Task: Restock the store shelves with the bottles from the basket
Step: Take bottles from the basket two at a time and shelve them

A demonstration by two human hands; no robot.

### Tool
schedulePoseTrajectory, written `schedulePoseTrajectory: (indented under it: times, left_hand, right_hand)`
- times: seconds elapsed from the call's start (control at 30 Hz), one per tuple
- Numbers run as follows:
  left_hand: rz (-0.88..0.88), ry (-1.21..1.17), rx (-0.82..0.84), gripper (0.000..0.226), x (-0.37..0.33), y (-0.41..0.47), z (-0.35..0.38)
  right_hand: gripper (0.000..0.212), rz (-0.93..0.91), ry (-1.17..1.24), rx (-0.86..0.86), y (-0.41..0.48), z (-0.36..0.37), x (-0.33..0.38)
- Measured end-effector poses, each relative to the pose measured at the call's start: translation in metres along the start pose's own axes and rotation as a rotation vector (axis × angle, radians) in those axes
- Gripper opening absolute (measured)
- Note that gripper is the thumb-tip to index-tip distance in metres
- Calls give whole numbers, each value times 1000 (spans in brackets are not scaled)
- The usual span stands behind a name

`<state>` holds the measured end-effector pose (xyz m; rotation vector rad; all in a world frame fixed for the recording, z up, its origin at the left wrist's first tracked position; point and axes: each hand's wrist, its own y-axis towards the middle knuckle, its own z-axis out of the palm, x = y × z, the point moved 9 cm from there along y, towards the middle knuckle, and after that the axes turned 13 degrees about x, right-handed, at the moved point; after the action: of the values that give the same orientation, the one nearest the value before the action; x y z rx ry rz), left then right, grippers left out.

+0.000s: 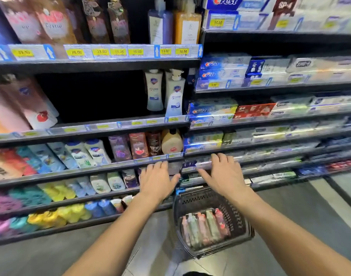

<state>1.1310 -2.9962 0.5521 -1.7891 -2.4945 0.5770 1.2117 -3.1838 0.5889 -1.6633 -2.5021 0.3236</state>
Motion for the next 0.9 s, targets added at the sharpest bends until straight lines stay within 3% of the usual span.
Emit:
schedulePoseTrajectory:
  times: [0.3,0.57,0.9]
  left_hand:
    - [-33,-6,132,63,-88,41,71]
    - [-182,-56,277,68,-173,91,146]
    - [-305,-121,466,80,-180,128,259]
  right_hand:
    - [79,-18,-19,179,28,67,-102]
    - [80,-104,-64,347,80,129,-199]
    - [69,-182,-90,515,123,225,-216]
